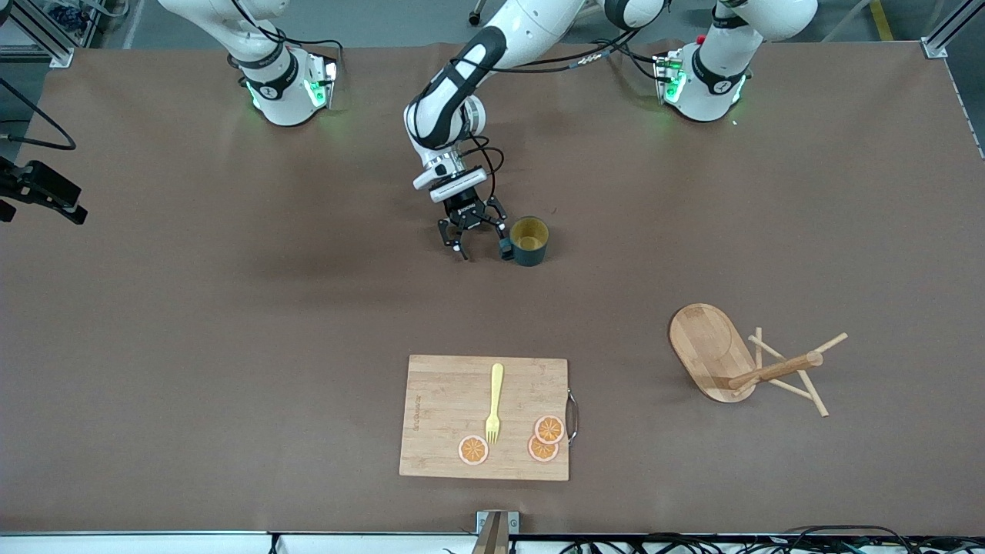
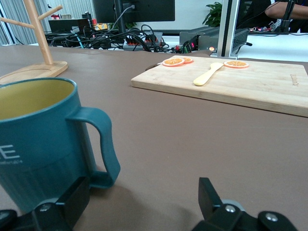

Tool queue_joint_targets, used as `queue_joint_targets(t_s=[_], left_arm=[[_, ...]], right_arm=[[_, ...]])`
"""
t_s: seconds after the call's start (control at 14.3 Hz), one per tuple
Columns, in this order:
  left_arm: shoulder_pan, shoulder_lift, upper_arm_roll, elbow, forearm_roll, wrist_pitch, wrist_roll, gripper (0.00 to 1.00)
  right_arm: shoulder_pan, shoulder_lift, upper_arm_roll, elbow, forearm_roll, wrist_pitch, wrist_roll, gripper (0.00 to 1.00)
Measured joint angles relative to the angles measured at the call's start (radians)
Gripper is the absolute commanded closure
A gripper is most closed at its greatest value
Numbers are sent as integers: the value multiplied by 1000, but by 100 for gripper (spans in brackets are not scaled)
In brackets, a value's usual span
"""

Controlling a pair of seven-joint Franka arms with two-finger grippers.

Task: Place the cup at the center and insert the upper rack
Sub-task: 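Lower the left gripper around the mug body and close it, then lift the teal mug off the table with the left gripper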

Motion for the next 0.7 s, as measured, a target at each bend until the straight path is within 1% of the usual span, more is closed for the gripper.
queue_joint_targets(t_s=[0.14, 0.21, 0.7], left_arm=[[0, 9, 3, 5, 3, 0, 0, 8], [0, 10, 3, 6, 3, -1, 0, 9], [0, 10, 4, 17, 5, -21, 63, 9]], right_arm=[[0, 0, 0, 0, 0, 2, 0, 0], [0, 0, 0, 0, 0, 3, 0, 0], [0, 0, 0, 1, 0, 17, 0, 0]])
